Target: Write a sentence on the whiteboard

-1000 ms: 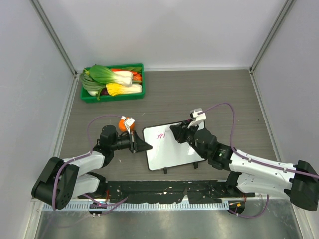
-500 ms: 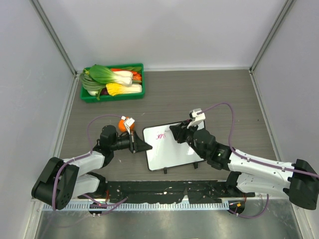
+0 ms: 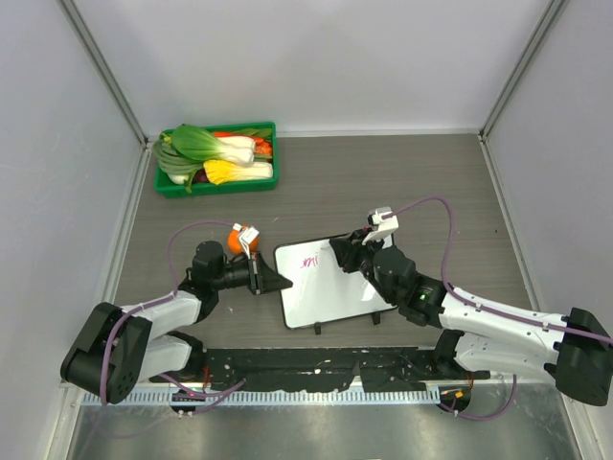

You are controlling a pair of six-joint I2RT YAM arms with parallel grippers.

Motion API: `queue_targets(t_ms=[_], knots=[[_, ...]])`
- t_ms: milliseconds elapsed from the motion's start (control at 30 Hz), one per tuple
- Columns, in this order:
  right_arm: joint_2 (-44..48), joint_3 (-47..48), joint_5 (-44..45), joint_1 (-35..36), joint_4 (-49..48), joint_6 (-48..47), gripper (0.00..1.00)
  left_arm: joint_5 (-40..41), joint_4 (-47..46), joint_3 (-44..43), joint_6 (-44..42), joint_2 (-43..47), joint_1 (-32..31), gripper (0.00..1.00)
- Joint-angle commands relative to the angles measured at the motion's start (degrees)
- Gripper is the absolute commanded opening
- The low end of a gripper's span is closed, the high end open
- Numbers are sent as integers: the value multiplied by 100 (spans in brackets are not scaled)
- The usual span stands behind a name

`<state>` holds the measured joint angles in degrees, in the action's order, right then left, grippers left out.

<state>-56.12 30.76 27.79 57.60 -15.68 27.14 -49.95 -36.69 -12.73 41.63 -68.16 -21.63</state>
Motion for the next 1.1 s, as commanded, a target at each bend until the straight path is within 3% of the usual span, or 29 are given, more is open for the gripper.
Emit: queue_targets(t_ms=[0, 1067], knots=[[-40, 70, 157, -48, -225, 11, 1, 645, 302, 25, -480, -13, 36, 0], [303, -396, -459, -65, 320, 530, 1, 654, 294, 16, -489, -39, 27, 0]])
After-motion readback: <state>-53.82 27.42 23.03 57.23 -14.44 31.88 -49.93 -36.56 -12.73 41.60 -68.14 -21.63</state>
